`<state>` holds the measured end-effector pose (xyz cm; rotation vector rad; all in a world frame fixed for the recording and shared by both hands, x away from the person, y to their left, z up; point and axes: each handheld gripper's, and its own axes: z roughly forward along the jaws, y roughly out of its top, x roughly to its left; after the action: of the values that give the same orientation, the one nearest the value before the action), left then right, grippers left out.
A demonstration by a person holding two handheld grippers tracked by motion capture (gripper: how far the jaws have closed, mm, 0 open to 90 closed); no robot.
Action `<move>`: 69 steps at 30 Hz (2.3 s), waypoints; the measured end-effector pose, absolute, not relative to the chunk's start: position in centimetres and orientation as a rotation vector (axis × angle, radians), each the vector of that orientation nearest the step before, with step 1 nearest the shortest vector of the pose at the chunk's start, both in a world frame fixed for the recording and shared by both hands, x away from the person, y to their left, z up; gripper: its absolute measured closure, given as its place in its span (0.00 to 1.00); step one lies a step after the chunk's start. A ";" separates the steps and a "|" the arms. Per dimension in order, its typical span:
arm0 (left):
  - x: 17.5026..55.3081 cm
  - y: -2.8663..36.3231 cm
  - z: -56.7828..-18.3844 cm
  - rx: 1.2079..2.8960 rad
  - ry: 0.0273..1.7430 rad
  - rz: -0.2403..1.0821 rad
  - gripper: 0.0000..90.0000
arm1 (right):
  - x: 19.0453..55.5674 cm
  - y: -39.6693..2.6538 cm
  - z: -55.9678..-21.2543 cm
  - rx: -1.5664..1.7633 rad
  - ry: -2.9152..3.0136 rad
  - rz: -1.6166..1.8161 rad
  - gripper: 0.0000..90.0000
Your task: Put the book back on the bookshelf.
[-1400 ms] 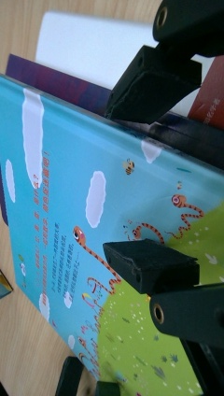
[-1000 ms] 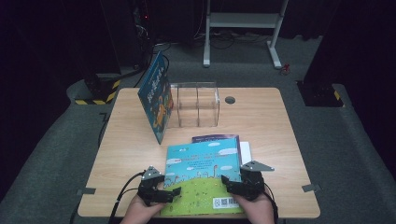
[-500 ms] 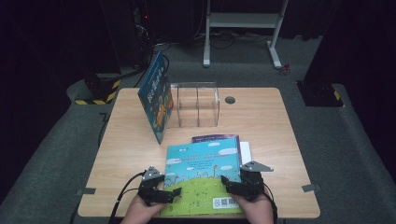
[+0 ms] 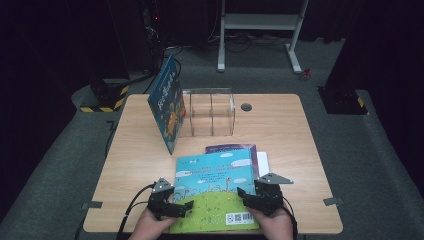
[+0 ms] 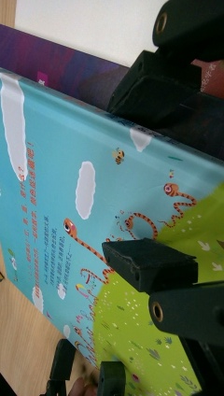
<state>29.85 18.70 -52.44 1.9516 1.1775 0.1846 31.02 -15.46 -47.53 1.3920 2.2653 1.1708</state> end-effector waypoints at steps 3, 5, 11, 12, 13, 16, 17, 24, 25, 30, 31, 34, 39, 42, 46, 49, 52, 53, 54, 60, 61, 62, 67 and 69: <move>29.9 18.7 -52.4 1.951 1.177 0.184 0.01 | 31.0 -15.5 -47.5 1.378 2.263 1.170 0.37; 29.9 18.7 -52.4 1.951 1.177 0.184 0.01 | 31.0 -15.5 -47.4 1.372 2.261 1.169 0.37; 29.9 18.7 -52.5 1.950 1.175 0.186 0.01 | 30.8 -15.5 -47.3 1.356 2.249 1.170 0.38; 29.9 18.7 -52.5 1.949 1.176 0.185 0.00 | 30.8 -15.5 -47.3 1.353 2.248 1.170 0.38; 29.9 18.7 -52.5 1.949 1.176 0.186 0.00 | 30.7 -15.4 -47.3 1.354 2.248 1.170 0.38; 30.0 18.8 -52.5 1.952 1.174 0.194 0.00 | 30.7 -15.4 -47.2 1.344 2.244 1.171 0.39; 30.0 18.8 -52.5 1.950 1.172 0.190 0.00 | 30.6 -15.4 -47.2 1.345 2.241 1.174 0.39; 30.0 18.9 -52.5 1.936 1.178 0.177 0.00 | 30.5 -15.4 -47.0 1.311 2.230 1.182 0.39; 30.0 18.9 -52.5 1.935 1.178 0.177 0.00 | 30.5 -15.4 -47.0 1.314 2.229 1.182 0.40; 30.0 19.0 -52.5 1.926 1.180 0.168 0.00 | 30.3 -15.4 -46.8 1.296 2.220 1.195 0.40; 30.0 19.0 -52.5 1.926 1.180 0.168 0.00 | 30.3 -15.4 -46.8 1.296 2.219 1.196 0.40; 30.0 18.9 -52.5 1.922 1.182 0.168 0.00 | 30.3 -15.5 -46.9 1.297 2.218 1.201 0.43; 30.0 18.9 -52.5 1.927 1.181 0.171 0.00 | 30.4 -15.6 -46.8 1.324 2.212 1.220 0.44; 30.0 18.8 -52.5 1.951 1.170 0.200 0.00 | 30.7 -15.9 -47.3 1.366 2.230 1.216 0.44; 30.0 18.7 -52.5 1.945 1.178 0.198 0.00 | 31.1 -16.1 -47.6 1.421 2.245 1.220 0.44; 30.0 18.8 -52.5 1.947 1.176 0.201 0.00 | 31.2 -16.2 -47.7 1.441 2.250 1.228 0.44; 30.0 18.8 -52.5 1.947 1.175 0.202 0.00 | 31.2 -16.3 -47.8 1.451 2.251 1.238 0.43; 30.0 18.8 -52.5 1.946 1.175 0.202 0.00 | 31.3 -16.4 -47.8 1.449 2.254 1.243 0.43; 30.0 18.8 -52.5 1.946 1.175 0.202 0.00 | 31.3 -16.4 -47.8 1.447 2.254 1.247 0.42; 30.0 18.8 -52.5 1.945 1.175 0.202 0.00 | 31.6 -16.4 -47.9 1.411 2.276 1.237 0.35; 30.0 18.8 -52.5 1.945 1.174 0.202 0.00 | 31.6 -16.3 -47.9 1.400 2.280 1.228 0.33; 30.0 18.8 -52.5 1.945 1.175 0.202 0.00 | 31.6 -16.0 -47.9 1.393 2.285 1.217 0.31; 30.0 18.8 -52.5 1.944 1.174 0.203 0.00 | 31.8 -15.3 -47.7 1.384 2.307 1.162 0.27; 29.9 18.8 -52.5 1.944 1.173 0.203 0.00 | 31.8 -15.3 -47.7 1.392 2.308 1.157 0.27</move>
<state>29.95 18.78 -52.53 1.9442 1.1735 0.2027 31.75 -15.29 -47.70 1.3917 2.3080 1.1574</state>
